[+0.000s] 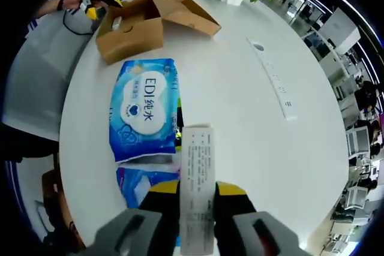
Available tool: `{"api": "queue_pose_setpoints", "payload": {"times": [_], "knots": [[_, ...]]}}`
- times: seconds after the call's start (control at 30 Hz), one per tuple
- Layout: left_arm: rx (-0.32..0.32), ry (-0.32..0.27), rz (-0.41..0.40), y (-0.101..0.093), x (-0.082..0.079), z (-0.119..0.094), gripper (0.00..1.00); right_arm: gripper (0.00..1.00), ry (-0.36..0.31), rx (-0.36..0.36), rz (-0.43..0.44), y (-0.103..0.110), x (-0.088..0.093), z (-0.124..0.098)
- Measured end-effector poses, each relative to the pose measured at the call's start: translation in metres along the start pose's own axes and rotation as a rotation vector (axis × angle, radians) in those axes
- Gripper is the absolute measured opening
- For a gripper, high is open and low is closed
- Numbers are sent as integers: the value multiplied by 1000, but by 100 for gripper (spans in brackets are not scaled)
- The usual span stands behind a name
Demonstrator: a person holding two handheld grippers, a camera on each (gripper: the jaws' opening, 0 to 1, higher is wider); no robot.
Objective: Operate the shoe box by opening the lid, removing the specified soft item, and placing it in the target area until the item is outside and the box remains undamaged.
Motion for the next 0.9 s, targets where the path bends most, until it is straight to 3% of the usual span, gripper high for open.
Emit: {"api": "queue_pose_setpoints", "payload": {"times": [0.9], "knots": [[-22,10,-17,5,4,0,77,17,17,-41,-17,-3,11,30]]}}
Point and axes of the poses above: the point that each gripper's makers call its tool centre point, and the gripper's own axes: z roughly forward along the fingers, y roughly to its left, x roughly out of its underside, the point moved 5 cm from there along -z, roughly backward along the fingers, and after that the axes turned 4 degrees about -x, right-handed, at the moved point
